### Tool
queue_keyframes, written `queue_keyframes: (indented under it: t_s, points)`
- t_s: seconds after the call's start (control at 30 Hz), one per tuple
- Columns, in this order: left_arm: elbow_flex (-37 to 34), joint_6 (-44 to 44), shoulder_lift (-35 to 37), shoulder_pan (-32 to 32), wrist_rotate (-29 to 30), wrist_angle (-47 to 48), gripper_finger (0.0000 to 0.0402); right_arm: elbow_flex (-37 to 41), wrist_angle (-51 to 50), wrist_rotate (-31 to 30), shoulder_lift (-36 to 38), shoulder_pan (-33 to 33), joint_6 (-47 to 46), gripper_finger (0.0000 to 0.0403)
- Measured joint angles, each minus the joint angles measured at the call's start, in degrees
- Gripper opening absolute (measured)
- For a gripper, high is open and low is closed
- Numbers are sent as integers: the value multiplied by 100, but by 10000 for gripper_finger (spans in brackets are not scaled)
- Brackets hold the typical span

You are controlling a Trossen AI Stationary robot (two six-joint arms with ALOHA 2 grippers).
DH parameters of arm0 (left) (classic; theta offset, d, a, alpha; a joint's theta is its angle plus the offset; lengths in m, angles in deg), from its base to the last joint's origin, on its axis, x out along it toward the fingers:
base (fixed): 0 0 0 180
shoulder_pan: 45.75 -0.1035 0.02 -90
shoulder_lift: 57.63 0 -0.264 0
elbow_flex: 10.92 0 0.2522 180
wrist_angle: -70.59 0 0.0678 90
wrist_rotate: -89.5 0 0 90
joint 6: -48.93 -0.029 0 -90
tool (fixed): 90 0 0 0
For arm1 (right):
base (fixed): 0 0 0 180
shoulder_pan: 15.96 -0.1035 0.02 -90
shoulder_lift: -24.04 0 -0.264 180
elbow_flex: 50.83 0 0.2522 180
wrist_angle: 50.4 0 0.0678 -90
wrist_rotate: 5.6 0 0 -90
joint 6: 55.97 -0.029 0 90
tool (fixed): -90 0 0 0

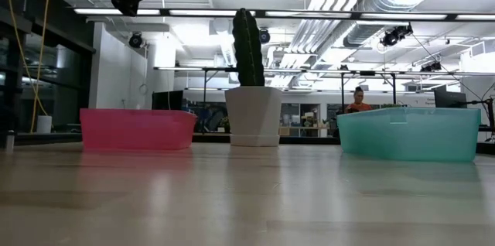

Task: Pick and place medicine bottles into bin by pill shape (circle, oval)
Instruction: Put the green tablet bottle into the red bin

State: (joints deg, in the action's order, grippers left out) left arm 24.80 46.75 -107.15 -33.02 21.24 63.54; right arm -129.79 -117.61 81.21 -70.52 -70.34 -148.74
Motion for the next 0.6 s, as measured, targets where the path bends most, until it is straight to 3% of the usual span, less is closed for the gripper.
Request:
queue_keyframes:
  t_s: [0.6]
  points:
    - [0, 0, 0, 0, 13, -2, 163, 6, 3, -16, 0, 231, 103, 232]
